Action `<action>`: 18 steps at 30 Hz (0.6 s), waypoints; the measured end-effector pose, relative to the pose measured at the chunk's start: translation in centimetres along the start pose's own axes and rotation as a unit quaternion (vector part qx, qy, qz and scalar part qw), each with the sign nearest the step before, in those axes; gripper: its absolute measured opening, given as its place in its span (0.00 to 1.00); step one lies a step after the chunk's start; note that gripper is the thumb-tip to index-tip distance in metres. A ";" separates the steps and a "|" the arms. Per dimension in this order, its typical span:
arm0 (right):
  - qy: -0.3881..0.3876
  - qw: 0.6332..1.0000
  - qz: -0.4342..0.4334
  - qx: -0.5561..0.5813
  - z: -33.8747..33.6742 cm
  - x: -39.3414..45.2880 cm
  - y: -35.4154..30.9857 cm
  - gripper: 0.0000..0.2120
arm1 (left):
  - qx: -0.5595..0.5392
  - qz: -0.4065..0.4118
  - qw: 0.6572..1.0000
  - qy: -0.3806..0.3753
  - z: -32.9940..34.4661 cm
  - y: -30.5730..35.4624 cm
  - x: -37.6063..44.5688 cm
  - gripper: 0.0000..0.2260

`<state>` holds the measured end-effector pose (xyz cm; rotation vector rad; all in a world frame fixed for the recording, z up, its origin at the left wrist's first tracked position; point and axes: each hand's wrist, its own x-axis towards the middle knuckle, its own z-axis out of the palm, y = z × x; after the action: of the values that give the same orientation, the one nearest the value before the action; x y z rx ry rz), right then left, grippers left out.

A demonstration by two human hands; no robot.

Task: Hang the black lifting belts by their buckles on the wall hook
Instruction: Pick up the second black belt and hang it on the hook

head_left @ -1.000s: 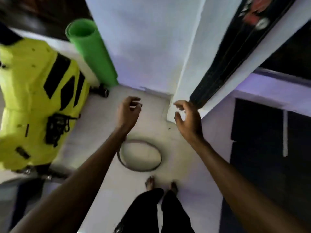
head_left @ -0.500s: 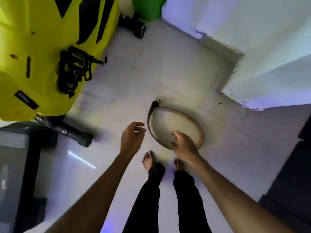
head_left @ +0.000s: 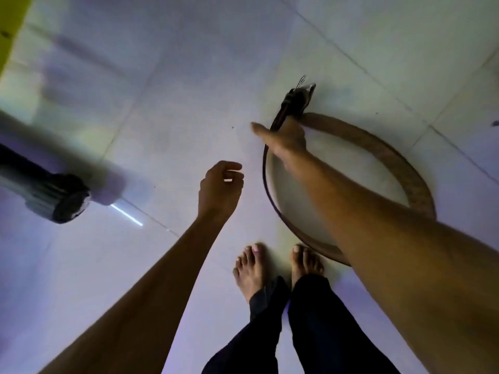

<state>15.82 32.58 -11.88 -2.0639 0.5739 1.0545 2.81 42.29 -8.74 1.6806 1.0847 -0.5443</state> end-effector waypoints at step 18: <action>-0.142 0.959 -0.161 0.185 -26.1 -38.2 -5.5 0.13 | -0.106 0.152 0.958 -0.218 -8.8 28.8 -29.2 0.28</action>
<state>10.94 17.98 32.07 -1.5773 0.2504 0.9449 11.92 36.54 31.81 1.4149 0.5331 -0.5438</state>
